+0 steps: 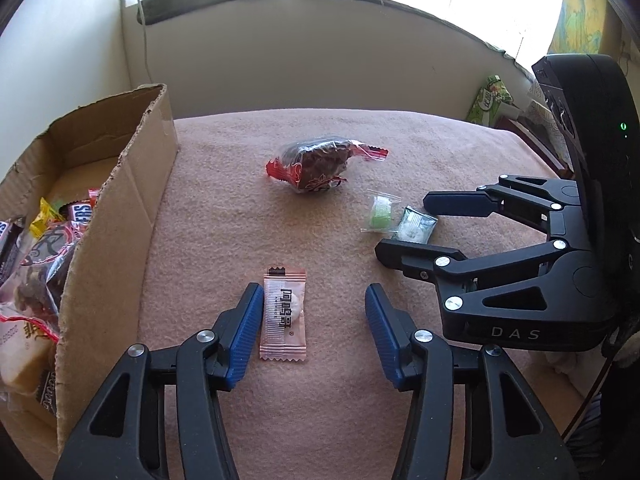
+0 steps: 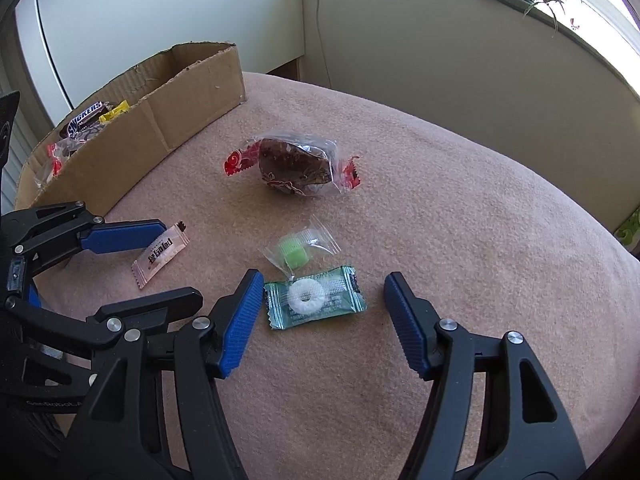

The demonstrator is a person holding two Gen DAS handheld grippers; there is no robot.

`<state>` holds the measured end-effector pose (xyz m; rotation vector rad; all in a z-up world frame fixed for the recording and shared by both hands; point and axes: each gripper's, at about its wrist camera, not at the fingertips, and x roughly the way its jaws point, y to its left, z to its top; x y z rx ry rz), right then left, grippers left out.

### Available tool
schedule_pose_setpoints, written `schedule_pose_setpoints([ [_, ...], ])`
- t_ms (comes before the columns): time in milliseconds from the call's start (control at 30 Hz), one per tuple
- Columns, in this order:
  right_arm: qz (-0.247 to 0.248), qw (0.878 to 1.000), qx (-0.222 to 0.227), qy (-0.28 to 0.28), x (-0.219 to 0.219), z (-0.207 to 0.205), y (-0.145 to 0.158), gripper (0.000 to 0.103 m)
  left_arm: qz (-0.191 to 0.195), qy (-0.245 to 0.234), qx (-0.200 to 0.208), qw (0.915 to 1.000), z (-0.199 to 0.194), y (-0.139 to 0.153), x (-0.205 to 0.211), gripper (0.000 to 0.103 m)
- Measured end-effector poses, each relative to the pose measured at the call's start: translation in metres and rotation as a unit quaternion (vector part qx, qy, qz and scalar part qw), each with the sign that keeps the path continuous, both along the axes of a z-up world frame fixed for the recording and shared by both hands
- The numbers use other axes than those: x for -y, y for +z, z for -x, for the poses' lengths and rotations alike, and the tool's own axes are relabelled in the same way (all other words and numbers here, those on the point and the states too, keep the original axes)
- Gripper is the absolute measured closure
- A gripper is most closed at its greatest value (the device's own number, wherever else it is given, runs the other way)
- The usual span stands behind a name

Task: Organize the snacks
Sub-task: 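Grasp the small pink packet with the left tool while the right tool grasps the green mint packet, then lift both held packets and carry them over the cardboard box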

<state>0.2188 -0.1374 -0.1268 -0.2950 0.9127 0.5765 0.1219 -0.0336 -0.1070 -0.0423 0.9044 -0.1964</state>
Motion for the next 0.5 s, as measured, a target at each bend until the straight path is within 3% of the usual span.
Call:
schedule_pose_setpoints([
  [100,0.004,1.000,0.001,0.003,0.000,0.002,-0.001,0.038,-0.006,-0.003,0.003,1.0000,0.001,0.000,0.001,0.067],
  [233,0.005,1.000,0.001,0.005,0.003,0.005,0.000,0.053,-0.011,-0.003,0.005,0.9999,0.000,0.000,-0.001,0.081],
  [500,-0.006,1.000,0.004,0.000,0.012,0.009,0.005,0.076,-0.022,-0.011,0.013,0.9996,0.004,0.001,0.000,0.085],
])
